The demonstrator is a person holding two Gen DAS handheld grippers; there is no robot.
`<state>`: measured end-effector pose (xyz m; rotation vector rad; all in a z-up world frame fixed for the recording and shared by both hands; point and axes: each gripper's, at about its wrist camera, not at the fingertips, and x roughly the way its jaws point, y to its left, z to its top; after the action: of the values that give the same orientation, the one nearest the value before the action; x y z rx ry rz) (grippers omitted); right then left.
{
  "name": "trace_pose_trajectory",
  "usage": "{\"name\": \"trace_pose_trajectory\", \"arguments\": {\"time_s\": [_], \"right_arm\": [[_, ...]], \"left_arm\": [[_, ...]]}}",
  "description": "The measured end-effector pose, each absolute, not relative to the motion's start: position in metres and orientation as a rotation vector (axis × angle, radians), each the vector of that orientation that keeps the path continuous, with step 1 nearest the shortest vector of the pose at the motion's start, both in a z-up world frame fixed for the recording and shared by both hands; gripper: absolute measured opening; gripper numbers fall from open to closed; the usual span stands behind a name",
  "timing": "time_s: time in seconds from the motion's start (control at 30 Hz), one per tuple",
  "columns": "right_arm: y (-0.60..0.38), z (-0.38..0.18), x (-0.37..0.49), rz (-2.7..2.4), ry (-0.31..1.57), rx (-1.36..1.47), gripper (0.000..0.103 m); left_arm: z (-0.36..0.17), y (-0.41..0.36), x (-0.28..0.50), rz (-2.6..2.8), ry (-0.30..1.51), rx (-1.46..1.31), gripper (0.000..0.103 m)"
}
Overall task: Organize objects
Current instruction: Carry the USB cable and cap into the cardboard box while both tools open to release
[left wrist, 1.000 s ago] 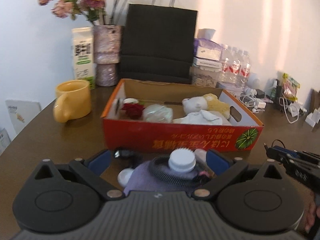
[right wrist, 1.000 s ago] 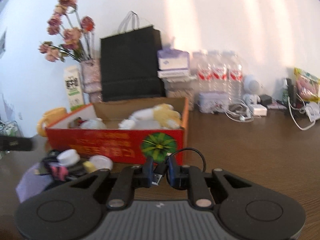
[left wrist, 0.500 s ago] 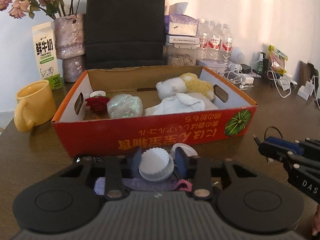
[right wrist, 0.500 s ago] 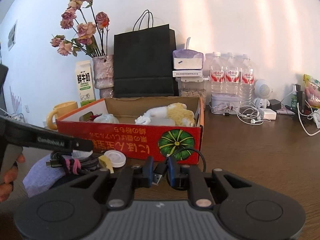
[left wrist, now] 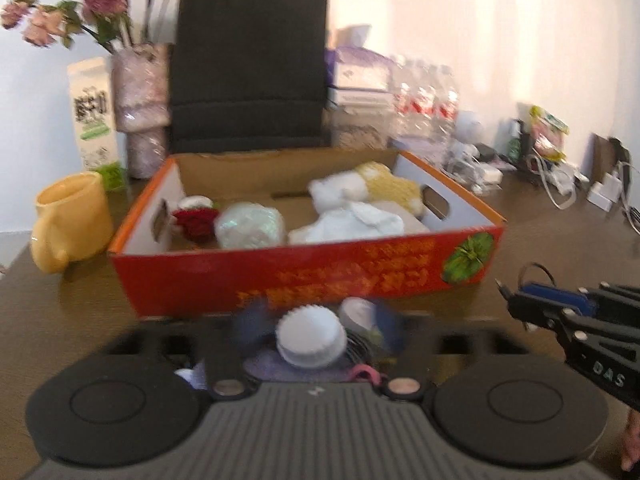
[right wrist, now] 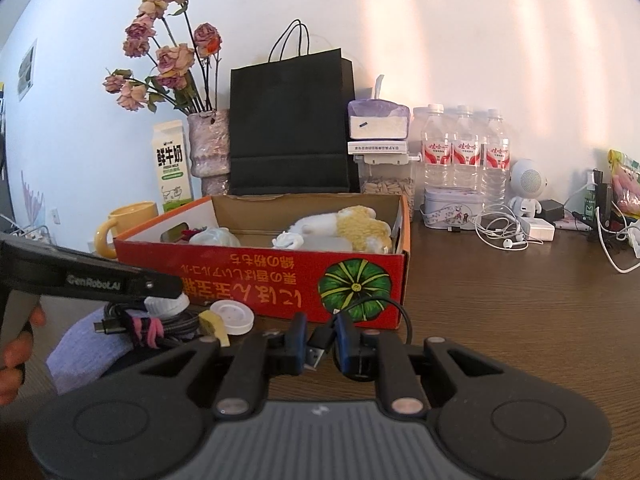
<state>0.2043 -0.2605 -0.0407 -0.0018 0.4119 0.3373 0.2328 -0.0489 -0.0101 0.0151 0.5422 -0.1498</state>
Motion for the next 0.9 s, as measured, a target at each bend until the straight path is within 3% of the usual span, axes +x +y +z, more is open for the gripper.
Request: {"name": "trace_pose_trajectory", "arguments": {"time_s": [0.1, 0.17, 0.23, 0.33, 0.63, 0.9], "right_arm": [[-0.26, -0.041, 0.204, 0.337, 0.412, -0.002, 0.015], [-0.26, -0.041, 0.204, 0.339, 0.411, -0.003, 0.015], [-0.26, -0.041, 0.204, 0.342, 0.411, -0.003, 0.015], [-0.26, -0.041, 0.204, 0.346, 0.41, -0.004, 0.015], [-0.261, -0.04, 0.203, 0.348, 0.408, -0.004, 0.015], [-0.254, -0.03, 0.192, 0.376, 0.337, -0.01, 0.015]], "left_arm": [[-0.01, -0.048, 0.235, -0.159, 0.542, 0.016, 0.074], [-0.013, -0.048, 0.238, -0.17, 0.556, 0.013, 0.063], [-0.016, -0.049, 0.242, -0.172, 0.576, 0.013, 0.059], [-0.023, -0.047, 0.245, -0.18, 0.606, 0.006, 0.041], [-0.015, -0.043, 0.229, -0.202, 0.534, -0.002, 0.041], [0.023, -0.033, 0.21, -0.201, 0.42, -0.013, 0.041]]}}
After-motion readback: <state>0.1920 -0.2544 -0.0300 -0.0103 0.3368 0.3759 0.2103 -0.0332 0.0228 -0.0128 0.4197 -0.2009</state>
